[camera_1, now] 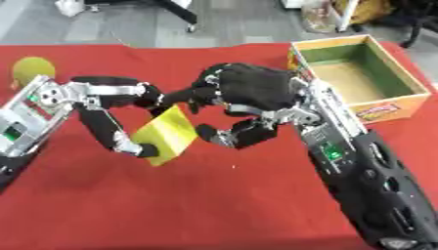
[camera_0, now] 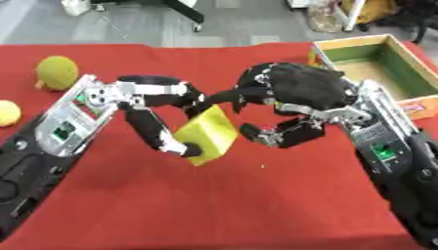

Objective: Pick up the objects with one hand, pass them to the other hand, and then place them into the box on the other side of the table.

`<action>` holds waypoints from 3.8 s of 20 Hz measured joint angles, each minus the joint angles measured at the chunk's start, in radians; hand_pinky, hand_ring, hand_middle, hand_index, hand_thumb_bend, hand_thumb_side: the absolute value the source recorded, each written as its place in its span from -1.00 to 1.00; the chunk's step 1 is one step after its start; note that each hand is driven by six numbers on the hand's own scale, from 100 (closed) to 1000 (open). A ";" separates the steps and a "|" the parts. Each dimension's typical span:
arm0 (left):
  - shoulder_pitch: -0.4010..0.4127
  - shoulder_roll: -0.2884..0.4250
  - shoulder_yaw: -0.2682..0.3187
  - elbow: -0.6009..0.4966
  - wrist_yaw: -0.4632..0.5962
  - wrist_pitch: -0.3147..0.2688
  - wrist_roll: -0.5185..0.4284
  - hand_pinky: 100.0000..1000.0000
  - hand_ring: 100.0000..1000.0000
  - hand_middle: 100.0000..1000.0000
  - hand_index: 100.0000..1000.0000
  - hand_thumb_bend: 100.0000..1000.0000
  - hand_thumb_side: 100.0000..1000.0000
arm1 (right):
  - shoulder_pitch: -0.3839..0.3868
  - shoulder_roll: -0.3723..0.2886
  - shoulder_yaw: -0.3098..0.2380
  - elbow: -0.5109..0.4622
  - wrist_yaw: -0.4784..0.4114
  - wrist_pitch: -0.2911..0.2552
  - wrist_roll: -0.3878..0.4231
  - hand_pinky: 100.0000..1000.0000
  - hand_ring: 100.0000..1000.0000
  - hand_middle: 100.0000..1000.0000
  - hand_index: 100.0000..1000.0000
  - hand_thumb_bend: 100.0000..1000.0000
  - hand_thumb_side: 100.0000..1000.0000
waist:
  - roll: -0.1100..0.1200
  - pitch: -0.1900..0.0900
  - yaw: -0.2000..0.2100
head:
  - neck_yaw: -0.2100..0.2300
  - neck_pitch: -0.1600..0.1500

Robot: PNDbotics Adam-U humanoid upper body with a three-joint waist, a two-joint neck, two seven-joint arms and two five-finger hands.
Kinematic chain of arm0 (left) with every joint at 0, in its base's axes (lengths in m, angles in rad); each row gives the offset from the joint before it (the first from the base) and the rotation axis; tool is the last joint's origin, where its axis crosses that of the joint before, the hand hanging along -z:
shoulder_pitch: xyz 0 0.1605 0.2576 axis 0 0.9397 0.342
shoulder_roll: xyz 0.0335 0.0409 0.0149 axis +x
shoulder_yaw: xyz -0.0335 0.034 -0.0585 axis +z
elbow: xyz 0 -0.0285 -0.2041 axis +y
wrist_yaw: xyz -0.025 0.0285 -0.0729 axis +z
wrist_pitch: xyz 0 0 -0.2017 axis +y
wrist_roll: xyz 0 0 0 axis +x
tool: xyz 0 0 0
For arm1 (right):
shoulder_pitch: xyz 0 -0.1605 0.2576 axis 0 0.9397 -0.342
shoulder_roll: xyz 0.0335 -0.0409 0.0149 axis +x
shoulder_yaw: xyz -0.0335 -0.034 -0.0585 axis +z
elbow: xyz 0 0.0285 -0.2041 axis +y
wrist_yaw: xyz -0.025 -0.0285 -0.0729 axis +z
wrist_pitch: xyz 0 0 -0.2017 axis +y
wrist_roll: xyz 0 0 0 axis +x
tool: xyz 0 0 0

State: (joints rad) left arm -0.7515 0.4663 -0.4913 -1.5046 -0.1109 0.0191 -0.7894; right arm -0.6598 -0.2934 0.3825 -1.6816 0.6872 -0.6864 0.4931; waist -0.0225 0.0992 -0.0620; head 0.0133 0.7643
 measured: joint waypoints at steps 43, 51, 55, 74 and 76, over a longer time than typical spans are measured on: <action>-0.070 -0.041 0.020 0.007 0.061 0.057 0.003 0.48 0.12 0.03 0.17 -0.66 -0.78 | -0.009 -0.008 0.000 0.010 0.191 -0.061 -0.061 0.49 0.28 0.20 1.00 -0.38 -0.33 | 0.000 0.000 -0.002 | 0.006 0.000; -0.074 -0.041 0.039 0.003 0.070 0.057 0.012 0.48 0.12 0.03 0.17 -0.66 -0.78 | -0.009 -0.020 0.000 0.004 0.216 -0.067 -0.067 0.51 0.32 0.23 1.00 -0.35 -0.36 | 0.000 0.000 -0.006 | 0.007 0.000; -0.075 -0.041 0.047 0.003 0.077 0.057 0.021 0.48 0.12 0.03 0.17 -0.66 -0.78 | -0.009 -0.021 -0.001 0.000 0.224 -0.069 -0.068 0.51 0.33 0.23 1.00 -0.35 -0.37 | 0.000 0.000 -0.008 | 0.009 0.000; -0.077 -0.067 0.059 -0.011 0.136 0.113 0.010 0.48 0.12 0.02 0.16 -0.77 -0.72 | -0.009 -0.020 -0.013 -0.008 0.304 -0.034 -0.179 0.50 0.28 0.14 1.00 -0.27 -0.41 | 0.000 0.000 -0.010 | 0.009 0.000; -0.077 -0.075 0.063 -0.011 0.136 0.122 0.009 0.48 0.11 0.02 0.15 -0.78 -0.71 | -0.009 -0.019 -0.013 -0.008 0.318 -0.020 -0.192 0.50 0.26 0.11 1.00 -0.27 -0.41 | 0.000 0.000 -0.010 | 0.007 0.000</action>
State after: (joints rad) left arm -0.8281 0.3916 -0.4283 -1.5161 0.0256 0.1416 -0.7799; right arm -0.6688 -0.3126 0.3692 -1.6900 1.0056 -0.7062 0.3007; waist -0.0225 0.0993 -0.0722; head 0.0205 0.7644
